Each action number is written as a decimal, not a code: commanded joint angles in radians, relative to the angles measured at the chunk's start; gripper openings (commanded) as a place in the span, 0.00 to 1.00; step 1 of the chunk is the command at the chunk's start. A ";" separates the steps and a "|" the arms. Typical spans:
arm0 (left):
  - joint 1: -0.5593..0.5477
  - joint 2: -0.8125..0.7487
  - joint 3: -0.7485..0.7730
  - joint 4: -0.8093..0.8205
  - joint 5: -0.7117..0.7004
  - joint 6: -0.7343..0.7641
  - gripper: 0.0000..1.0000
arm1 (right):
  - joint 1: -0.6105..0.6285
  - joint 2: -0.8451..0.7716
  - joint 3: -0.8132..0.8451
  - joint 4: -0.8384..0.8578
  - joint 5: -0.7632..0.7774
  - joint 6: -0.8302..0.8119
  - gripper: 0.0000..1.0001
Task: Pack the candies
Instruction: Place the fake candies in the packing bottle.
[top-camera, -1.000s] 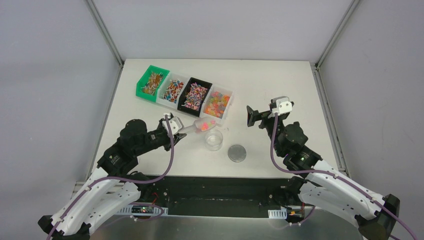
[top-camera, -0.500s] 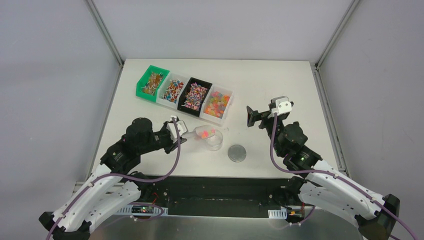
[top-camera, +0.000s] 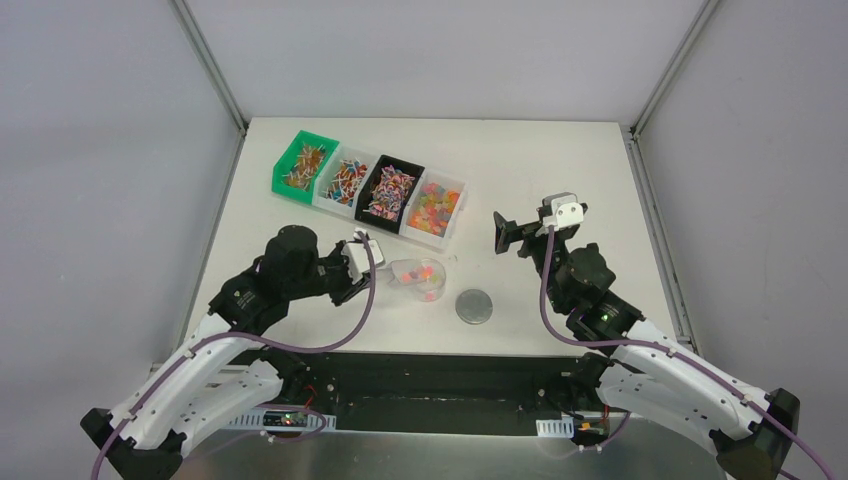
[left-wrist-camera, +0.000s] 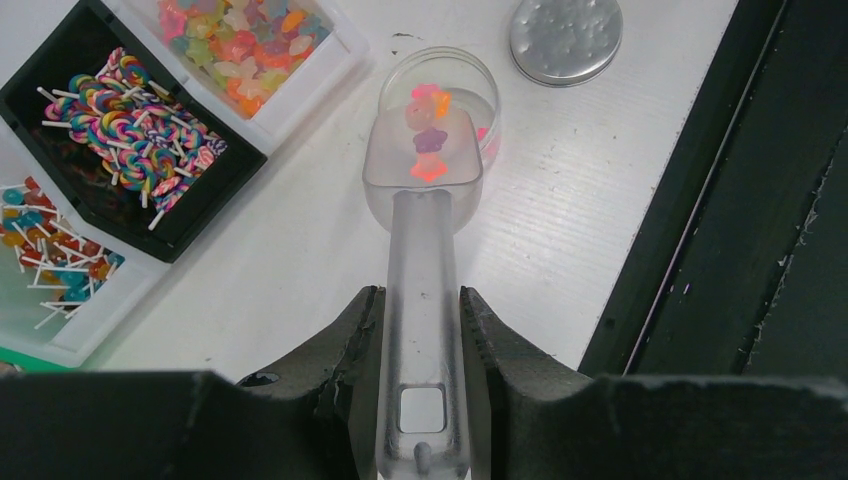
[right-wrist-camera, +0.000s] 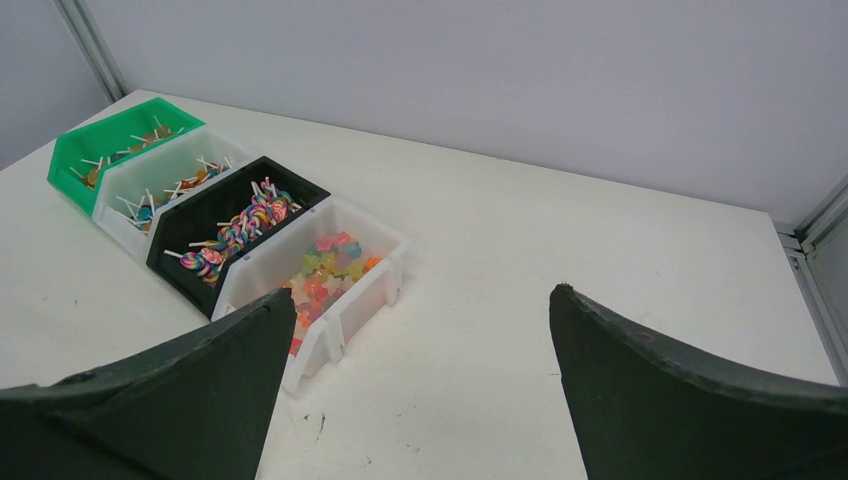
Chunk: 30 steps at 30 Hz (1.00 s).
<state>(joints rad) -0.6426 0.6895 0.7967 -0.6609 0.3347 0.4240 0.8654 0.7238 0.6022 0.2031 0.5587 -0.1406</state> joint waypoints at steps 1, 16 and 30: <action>-0.009 0.015 0.064 0.005 0.040 0.033 0.00 | -0.006 -0.012 0.045 0.008 -0.004 -0.012 1.00; -0.010 0.042 0.100 -0.007 0.031 0.030 0.00 | -0.009 -0.037 0.033 0.008 -0.005 -0.006 1.00; -0.009 0.158 0.158 0.221 -0.291 -0.306 0.00 | -0.010 -0.028 0.015 0.003 -0.047 0.062 1.00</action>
<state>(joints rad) -0.6426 0.7601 0.8707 -0.5537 0.2073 0.2821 0.8589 0.6987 0.6022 0.1905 0.5369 -0.1177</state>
